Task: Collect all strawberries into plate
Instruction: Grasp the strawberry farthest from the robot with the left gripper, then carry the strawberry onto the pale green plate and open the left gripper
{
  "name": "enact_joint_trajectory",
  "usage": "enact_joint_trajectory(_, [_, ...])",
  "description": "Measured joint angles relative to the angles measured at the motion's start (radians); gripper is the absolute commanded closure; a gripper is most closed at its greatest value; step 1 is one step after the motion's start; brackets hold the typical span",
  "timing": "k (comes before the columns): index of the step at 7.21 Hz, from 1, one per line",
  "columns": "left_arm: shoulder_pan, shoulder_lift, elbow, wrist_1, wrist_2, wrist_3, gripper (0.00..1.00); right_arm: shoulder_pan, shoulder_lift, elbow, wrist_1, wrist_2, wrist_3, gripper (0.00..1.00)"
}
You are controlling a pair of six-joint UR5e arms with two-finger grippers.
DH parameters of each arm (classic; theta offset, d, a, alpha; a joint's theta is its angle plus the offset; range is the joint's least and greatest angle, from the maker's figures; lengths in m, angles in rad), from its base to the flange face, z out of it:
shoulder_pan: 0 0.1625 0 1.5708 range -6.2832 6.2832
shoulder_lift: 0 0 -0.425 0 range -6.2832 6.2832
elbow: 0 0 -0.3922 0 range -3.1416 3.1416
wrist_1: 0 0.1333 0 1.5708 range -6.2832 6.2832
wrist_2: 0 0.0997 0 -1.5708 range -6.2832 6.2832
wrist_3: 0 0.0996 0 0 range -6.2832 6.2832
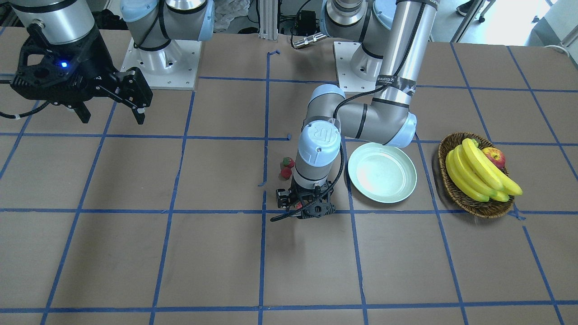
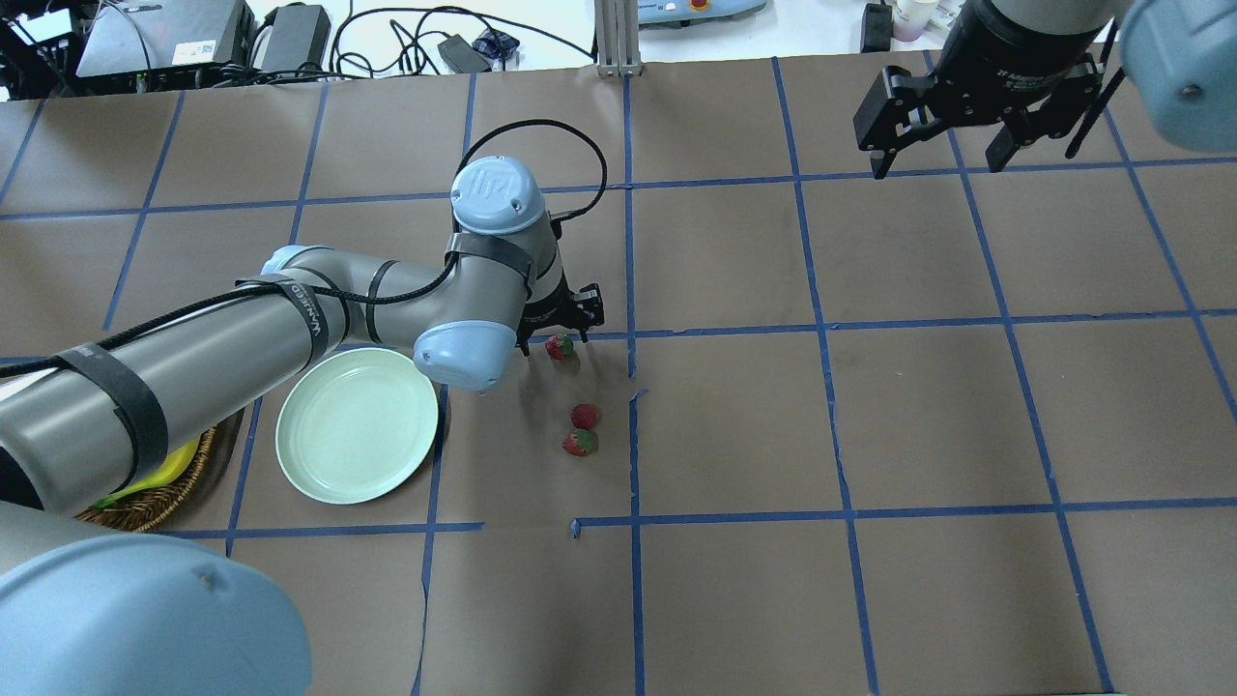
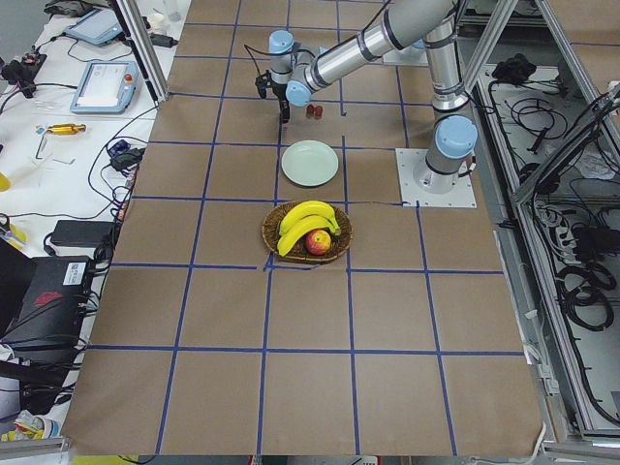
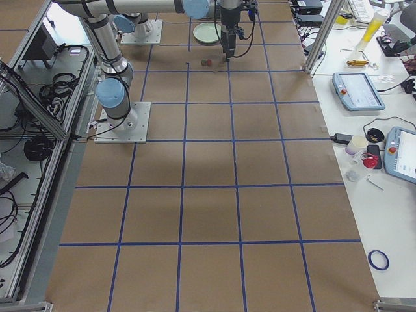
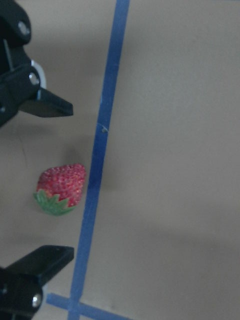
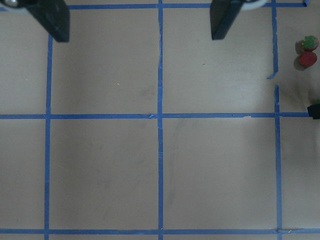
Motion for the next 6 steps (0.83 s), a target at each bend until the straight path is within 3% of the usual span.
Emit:
enact_joint_trajectory(1, [-0.004,-0.001,0.0,-0.001,0.0,-0.001,0.96,0.0,0.0,0.0,0.0,0.001,0.0,0.0])
enact_joint_trajectory(4, [-0.006,0.025,0.003,-0.034,0.019,0.013,1.0,0.0,0.0,-0.001,0.0,0.001,0.0,0.0])
enact_joint_trajectory(6, [0.021,0.098,-0.004,-0.162,0.139,0.072,1.0,0.0,0.001,-0.001,0.0,0.002,0.0,0.0])
